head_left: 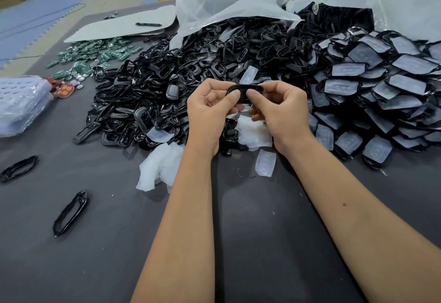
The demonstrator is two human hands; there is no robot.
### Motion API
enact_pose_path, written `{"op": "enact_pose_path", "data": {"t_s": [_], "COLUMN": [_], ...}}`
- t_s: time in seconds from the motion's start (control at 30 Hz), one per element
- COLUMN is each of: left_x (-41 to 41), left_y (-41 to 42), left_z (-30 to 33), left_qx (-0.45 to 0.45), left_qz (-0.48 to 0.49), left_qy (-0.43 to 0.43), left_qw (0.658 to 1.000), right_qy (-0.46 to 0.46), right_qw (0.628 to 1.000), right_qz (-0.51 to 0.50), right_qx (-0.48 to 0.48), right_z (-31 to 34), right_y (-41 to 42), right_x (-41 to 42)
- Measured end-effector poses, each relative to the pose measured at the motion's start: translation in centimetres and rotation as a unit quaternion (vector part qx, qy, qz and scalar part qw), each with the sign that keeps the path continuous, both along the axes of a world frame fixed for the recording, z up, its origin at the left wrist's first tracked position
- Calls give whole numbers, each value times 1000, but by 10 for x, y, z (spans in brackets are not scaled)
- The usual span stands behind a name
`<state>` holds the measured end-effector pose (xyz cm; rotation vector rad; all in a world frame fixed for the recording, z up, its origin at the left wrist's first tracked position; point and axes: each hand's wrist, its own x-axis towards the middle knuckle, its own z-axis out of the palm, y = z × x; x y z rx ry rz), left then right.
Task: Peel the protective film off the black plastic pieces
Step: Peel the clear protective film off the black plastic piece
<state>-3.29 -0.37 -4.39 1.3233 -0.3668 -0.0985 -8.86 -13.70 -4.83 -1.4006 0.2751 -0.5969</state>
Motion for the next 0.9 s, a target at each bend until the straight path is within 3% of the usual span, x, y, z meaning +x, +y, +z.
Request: {"op": "enact_pose_path", "data": {"t_s": [0.3, 0.73, 0.9], "left_x": [0, 1, 0], "left_y": [1, -1, 0], "left_z": [0, -2, 0], "left_qx": [-3, 65, 42], "left_qz": [-3, 36, 8], "left_qy": [5, -30, 6], "left_qw": [1000, 997, 999], "right_qy": [-1, 14, -17], "right_qw": [999, 983, 993], "right_qz": [45, -37, -3], "right_qx": [14, -180, -113], "right_z": [3, 1, -4], "right_y": [-4, -5, -5], "right_x": [-2, -1, 0]}}
